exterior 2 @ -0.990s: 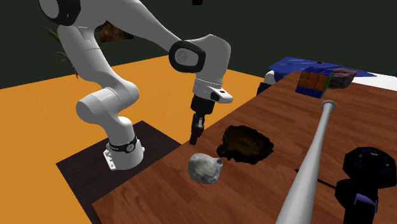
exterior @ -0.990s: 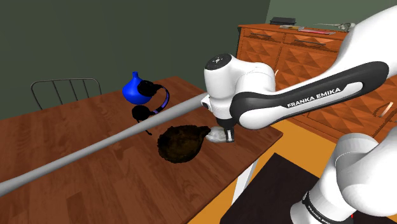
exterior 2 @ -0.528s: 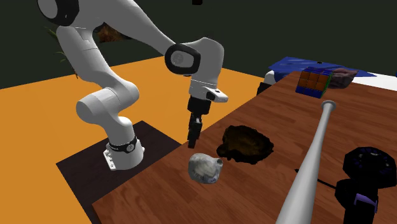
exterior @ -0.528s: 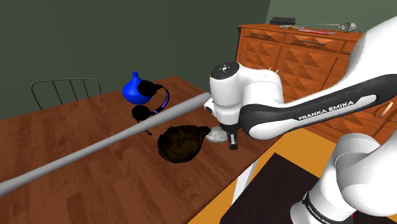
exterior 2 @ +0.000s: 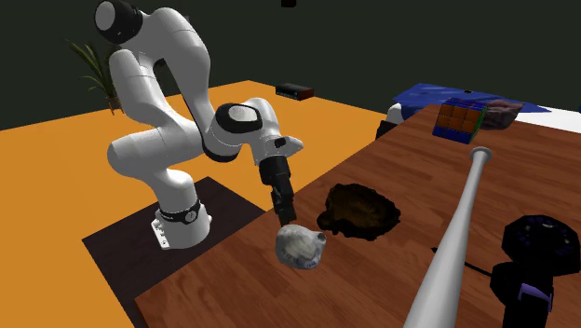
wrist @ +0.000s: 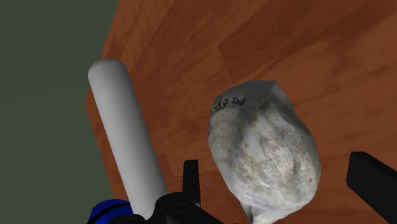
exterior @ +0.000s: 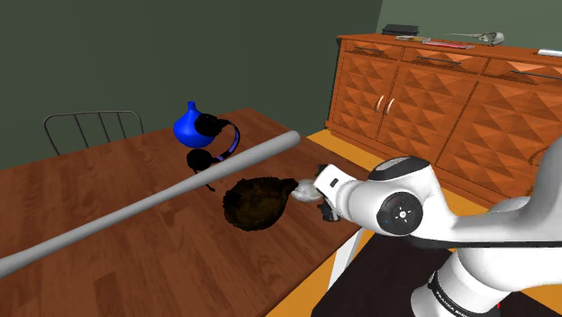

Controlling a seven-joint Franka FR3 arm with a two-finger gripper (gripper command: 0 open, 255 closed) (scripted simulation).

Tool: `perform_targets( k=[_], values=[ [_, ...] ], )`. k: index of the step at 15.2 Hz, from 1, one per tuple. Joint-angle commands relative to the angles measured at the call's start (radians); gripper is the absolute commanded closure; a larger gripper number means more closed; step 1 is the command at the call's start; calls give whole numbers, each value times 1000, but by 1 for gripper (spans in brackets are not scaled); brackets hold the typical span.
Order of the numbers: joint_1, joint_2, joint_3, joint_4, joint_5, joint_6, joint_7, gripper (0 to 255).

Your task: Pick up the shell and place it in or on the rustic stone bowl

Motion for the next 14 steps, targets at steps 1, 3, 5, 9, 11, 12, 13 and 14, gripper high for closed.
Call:
perform_targets(
  k=[1,3,5,9,11,12,13,14],
  values=[
    [-120,-5,87,-1,-127,110,104,0],
    [-221,3,148,22,-193,162,168,0],
    [-326,4,217,50,-265,215,242,0],
    [-358,2,238,58,-287,231,265,0],
    [-358,2,238,58,-287,231,265,0],
    [-358,2,238,58,-287,231,265,0],
    [-358,2,238,58,-287,231,265,0],
    [-358,2,238,58,-287,231,265,255]
  ],
)
